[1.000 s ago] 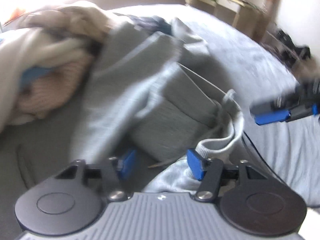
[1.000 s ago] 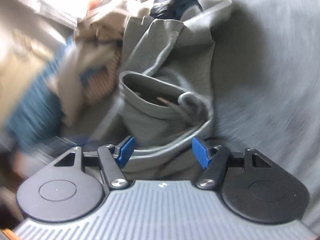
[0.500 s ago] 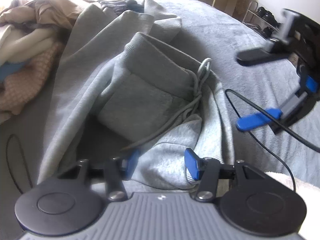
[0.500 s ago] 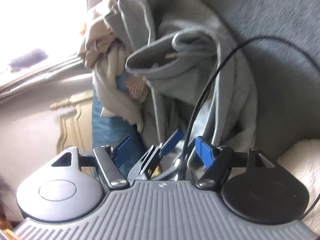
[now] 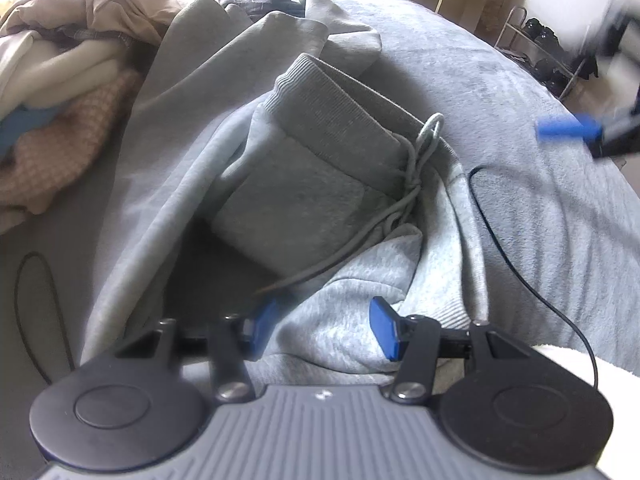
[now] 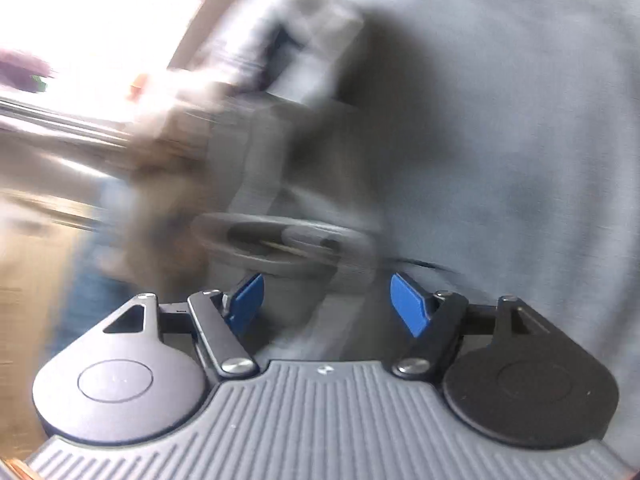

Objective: Fold clothes

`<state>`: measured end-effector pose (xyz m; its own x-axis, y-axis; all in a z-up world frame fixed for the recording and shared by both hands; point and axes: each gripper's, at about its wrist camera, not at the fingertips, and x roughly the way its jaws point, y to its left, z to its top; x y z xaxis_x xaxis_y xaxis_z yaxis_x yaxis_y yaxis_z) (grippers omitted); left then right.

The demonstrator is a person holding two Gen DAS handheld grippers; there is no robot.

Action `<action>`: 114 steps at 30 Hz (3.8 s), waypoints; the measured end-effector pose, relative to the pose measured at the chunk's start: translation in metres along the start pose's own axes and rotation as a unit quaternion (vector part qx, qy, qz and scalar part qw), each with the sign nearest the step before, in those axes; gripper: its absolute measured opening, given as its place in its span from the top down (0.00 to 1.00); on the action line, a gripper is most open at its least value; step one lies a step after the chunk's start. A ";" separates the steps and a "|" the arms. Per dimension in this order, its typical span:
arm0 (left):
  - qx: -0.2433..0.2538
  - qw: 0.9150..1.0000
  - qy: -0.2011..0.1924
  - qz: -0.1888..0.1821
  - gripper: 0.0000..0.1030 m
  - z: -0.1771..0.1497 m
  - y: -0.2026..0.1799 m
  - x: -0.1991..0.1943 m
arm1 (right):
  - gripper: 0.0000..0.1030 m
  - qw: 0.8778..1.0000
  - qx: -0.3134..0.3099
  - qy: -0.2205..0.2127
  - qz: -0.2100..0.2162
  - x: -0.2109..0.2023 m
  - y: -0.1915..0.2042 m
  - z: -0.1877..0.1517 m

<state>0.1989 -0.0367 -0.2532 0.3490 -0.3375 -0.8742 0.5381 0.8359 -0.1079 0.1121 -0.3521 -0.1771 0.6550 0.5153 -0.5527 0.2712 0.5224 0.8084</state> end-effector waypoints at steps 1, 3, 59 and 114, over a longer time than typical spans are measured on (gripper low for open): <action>-0.001 1.000 0.001 0.001 0.49 0.000 0.000 0.000 | 0.31 0.998 0.001 0.012 0.054 0.003 0.006 -0.001; -0.005 1.000 0.002 0.002 0.49 0.000 0.001 -0.001 | 0.31 0.987 0.001 0.069 0.143 0.019 0.019 -0.006; 0.183 0.979 -0.085 0.033 0.37 0.078 -0.013 0.008 | 0.90 0.964 -0.108 0.171 -0.173 0.083 -0.033 -0.031; 0.194 0.910 -0.352 0.102 0.84 0.144 -0.070 -0.223 | 0.86 0.882 -0.459 -0.003 -0.108 -0.037 0.139 -0.039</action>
<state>0.1936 -0.0826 0.0172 0.8030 -0.5009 -0.3229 0.5904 0.7421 0.3172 0.0976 -0.2719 -0.0523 0.6620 0.3354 -0.6703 -0.2936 0.9389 0.1798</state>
